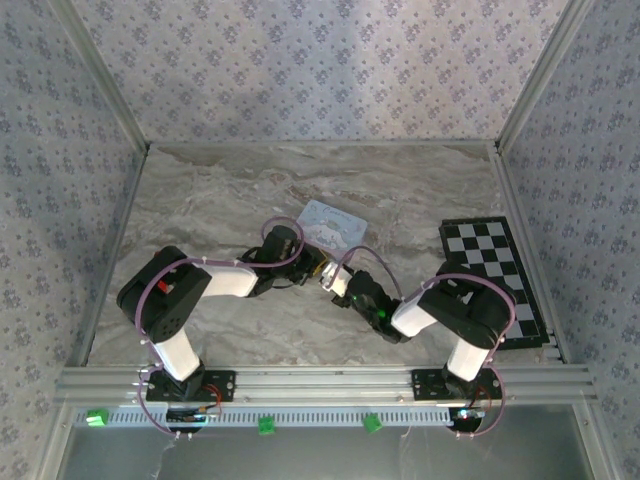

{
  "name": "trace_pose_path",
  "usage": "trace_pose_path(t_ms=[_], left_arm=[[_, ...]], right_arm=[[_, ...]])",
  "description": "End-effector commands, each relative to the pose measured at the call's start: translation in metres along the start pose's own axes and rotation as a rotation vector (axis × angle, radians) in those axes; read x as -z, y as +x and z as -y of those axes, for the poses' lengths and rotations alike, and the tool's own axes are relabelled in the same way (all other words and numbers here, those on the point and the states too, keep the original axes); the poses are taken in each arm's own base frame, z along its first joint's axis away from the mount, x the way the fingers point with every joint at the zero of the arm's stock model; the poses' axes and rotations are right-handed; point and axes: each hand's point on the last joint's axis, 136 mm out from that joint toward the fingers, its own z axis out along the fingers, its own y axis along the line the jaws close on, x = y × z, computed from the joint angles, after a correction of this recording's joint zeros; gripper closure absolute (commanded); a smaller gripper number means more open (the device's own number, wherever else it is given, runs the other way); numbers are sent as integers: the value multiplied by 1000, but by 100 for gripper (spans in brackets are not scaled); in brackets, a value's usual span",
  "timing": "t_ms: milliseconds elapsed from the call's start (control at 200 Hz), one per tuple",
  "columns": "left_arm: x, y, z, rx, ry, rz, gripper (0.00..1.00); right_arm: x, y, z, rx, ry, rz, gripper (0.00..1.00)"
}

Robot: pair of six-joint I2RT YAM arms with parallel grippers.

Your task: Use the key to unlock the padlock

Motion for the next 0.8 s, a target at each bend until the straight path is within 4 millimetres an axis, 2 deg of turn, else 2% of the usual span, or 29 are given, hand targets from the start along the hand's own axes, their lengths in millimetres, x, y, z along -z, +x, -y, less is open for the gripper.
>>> trace_pose_path(t_ms=[0, 280, 590, 795], left_arm=[[-2, 3, 5, -14, 16, -20, 100], [-3, 3, 3, -10, 13, -23, 100], [-5, 4, 3, -10, 14, -26, 100], [-4, 4, 3, -11, 15, -25, 100]], right_arm=[[2, -16, 9, -20, 41, 44, 75], [1, -12, 1, -11, 37, 30, 81], [-1, -22, -1, -17, 41, 47, 79], [-5, -21, -1, -21, 40, 32, 87]])
